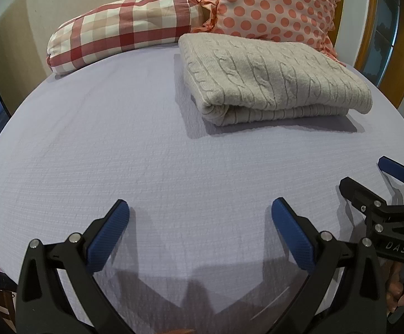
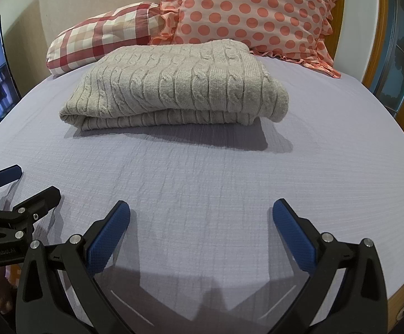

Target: Fold small clothes

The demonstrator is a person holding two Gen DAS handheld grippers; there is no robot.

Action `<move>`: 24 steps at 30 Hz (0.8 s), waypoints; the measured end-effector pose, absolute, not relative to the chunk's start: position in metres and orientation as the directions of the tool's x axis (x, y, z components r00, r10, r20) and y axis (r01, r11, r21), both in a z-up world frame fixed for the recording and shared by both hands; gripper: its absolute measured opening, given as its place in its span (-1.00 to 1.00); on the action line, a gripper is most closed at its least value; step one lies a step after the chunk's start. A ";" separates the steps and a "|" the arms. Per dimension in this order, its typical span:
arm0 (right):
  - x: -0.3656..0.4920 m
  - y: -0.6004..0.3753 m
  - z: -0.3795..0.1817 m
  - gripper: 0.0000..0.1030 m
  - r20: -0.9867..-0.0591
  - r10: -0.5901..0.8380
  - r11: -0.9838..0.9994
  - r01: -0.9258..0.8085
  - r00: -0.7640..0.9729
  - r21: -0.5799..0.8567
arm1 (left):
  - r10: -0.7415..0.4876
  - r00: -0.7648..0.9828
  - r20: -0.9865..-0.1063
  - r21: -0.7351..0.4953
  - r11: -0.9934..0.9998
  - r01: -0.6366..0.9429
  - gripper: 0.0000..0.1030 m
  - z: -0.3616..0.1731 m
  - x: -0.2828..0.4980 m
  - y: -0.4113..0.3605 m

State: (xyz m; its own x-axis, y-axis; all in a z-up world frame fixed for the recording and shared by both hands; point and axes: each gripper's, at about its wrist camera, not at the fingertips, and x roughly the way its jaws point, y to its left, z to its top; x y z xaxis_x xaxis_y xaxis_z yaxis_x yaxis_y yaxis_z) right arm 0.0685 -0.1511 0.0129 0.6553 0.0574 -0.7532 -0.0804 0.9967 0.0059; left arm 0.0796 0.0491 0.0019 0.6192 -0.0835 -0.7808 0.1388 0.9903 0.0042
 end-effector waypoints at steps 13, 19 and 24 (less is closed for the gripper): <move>0.068 -0.152 0.013 0.97 -0.752 0.058 0.997 -0.081 0.656 0.006 | -0.087 0.623 -0.778 0.004 0.990 0.143 0.97 0.001 0.079 0.048; 0.068 -0.151 0.013 0.97 -0.752 0.057 0.997 -0.080 0.656 0.006 | -0.088 0.623 -0.777 0.003 0.990 0.142 0.97 0.001 0.079 0.048; 0.069 -0.151 0.013 0.97 -0.752 0.057 0.997 -0.080 0.656 0.006 | -0.088 0.623 -0.778 0.002 0.990 0.143 0.97 0.001 0.079 0.048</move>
State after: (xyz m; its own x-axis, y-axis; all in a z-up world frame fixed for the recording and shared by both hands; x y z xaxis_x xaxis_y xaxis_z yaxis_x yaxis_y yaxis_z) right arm 0.0686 -0.1511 0.0128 0.6564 0.0573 -0.7522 -0.0800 0.9968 0.0061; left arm 0.0790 0.0478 0.0008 0.6226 -0.0882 -0.7776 0.1433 0.9897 0.0025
